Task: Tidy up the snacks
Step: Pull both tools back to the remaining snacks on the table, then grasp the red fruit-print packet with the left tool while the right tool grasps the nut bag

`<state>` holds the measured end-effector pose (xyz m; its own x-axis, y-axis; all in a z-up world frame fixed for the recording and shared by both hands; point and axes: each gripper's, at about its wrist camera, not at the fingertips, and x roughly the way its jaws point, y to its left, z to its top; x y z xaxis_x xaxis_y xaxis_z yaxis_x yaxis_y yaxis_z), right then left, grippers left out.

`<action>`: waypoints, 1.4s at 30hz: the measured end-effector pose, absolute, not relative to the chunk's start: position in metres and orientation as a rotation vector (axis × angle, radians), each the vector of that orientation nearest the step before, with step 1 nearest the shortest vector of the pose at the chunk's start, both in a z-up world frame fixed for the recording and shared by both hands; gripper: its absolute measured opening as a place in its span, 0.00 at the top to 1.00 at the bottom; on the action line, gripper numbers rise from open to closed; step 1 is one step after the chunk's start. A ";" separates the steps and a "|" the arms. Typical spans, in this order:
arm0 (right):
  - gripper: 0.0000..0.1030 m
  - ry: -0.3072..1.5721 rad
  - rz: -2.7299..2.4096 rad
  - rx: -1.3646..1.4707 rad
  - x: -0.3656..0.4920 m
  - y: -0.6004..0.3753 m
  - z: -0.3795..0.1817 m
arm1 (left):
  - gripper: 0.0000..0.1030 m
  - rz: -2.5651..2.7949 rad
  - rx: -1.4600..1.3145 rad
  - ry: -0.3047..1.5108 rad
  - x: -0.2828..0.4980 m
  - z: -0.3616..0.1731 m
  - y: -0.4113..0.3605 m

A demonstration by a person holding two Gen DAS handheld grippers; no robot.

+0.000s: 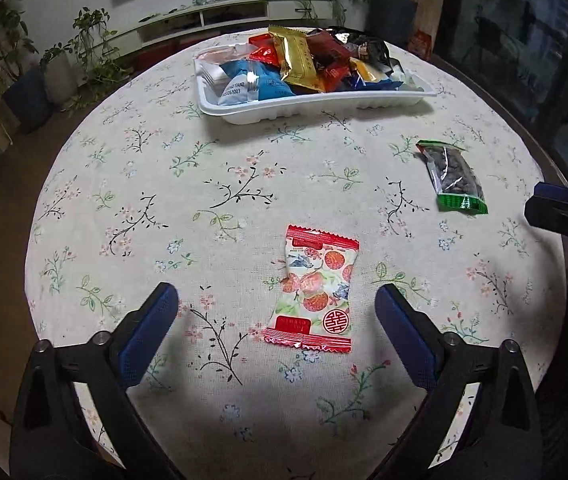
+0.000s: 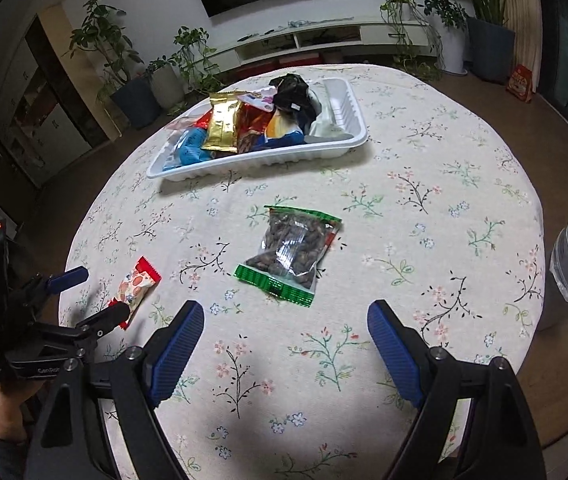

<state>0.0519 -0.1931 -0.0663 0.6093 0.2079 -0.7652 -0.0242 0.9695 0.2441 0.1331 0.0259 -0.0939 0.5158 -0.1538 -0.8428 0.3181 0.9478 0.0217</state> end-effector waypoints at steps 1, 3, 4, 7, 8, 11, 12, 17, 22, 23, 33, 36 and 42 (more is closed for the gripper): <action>0.16 0.909 0.137 0.216 0.053 -0.192 -0.066 | 0.10 -0.288 0.187 0.996 0.135 -0.096 0.025; 0.16 0.909 0.136 0.215 0.055 -0.192 -0.066 | 0.10 -0.293 0.193 0.998 0.137 -0.098 0.024; 0.16 0.910 0.136 0.214 0.055 -0.191 -0.067 | 0.10 -0.294 0.195 1.000 0.138 -0.099 0.024; 0.16 0.911 0.137 0.207 0.058 -0.190 -0.067 | 0.13 -0.306 0.189 1.011 0.143 -0.103 0.025; 0.16 0.913 0.137 0.204 0.058 -0.189 -0.068 | 0.18 -0.309 0.186 1.016 0.144 -0.104 0.026; 0.16 0.915 0.138 0.204 0.061 -0.188 -0.070 | 0.24 -0.316 0.168 1.028 0.148 -0.108 0.028; 0.16 0.916 0.138 0.203 0.061 -0.188 -0.071 | 0.24 -0.317 0.166 1.026 0.149 -0.108 0.028; 0.16 0.923 0.133 0.193 0.064 -0.187 -0.074 | 0.31 -0.332 0.176 1.012 0.149 -0.109 0.025; 0.16 0.923 0.124 0.168 0.068 -0.183 -0.076 | 0.49 -0.364 0.185 0.991 0.145 -0.107 0.019; 0.16 0.924 0.122 0.159 0.068 -0.182 -0.076 | 0.53 -0.371 0.184 0.989 0.144 -0.107 0.019; 0.16 0.937 0.101 0.161 0.081 -0.182 -0.079 | 0.67 -0.419 0.079 0.989 0.143 -0.104 0.031; 0.16 0.942 0.091 0.160 0.084 -0.181 -0.080 | 0.67 -0.427 0.040 0.987 0.142 -0.103 0.034; 0.17 0.955 0.078 0.159 0.093 -0.178 -0.086 | 0.67 -0.429 0.019 0.960 0.139 -0.099 0.037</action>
